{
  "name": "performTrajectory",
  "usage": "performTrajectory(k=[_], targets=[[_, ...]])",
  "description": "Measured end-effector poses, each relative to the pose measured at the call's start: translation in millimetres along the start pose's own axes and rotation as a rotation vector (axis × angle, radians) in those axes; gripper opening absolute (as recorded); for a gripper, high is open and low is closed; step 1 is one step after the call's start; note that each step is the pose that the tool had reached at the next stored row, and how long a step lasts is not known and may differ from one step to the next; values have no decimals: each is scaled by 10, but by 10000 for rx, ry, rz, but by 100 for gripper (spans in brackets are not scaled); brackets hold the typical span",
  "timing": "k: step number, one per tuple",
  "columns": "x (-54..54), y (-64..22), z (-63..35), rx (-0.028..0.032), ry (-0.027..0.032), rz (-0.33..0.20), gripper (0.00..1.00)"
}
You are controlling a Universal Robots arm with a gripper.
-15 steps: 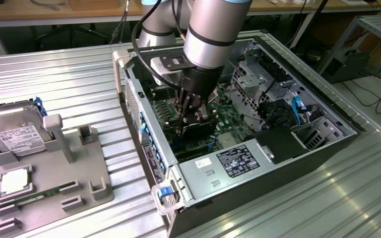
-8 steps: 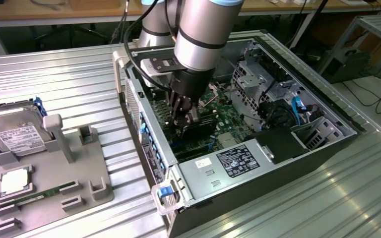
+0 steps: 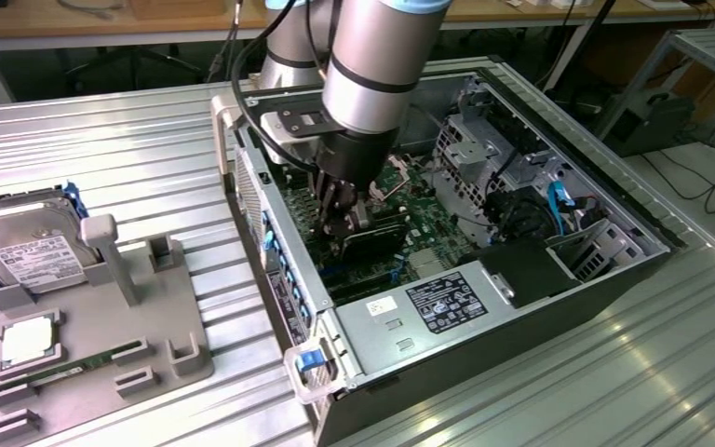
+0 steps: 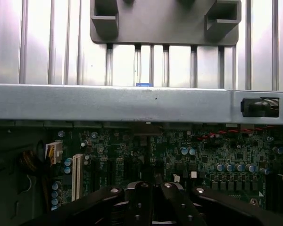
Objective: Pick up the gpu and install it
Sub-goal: 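Insert the gpu into the slot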
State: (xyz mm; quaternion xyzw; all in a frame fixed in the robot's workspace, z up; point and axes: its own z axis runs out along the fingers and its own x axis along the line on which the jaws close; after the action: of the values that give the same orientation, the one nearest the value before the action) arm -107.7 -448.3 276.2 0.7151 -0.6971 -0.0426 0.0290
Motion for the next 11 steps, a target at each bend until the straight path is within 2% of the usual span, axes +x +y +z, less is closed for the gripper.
performTrajectory(k=[1,3,4,7,11], targets=[[0,3,0,61,7,-8,11],[0,10,1,221,15,-28,11],[-1,11,2,264,20,-33,11],[-1,11,1,352,38,-44,11],[-1,13,1,364,40,-50,11]])
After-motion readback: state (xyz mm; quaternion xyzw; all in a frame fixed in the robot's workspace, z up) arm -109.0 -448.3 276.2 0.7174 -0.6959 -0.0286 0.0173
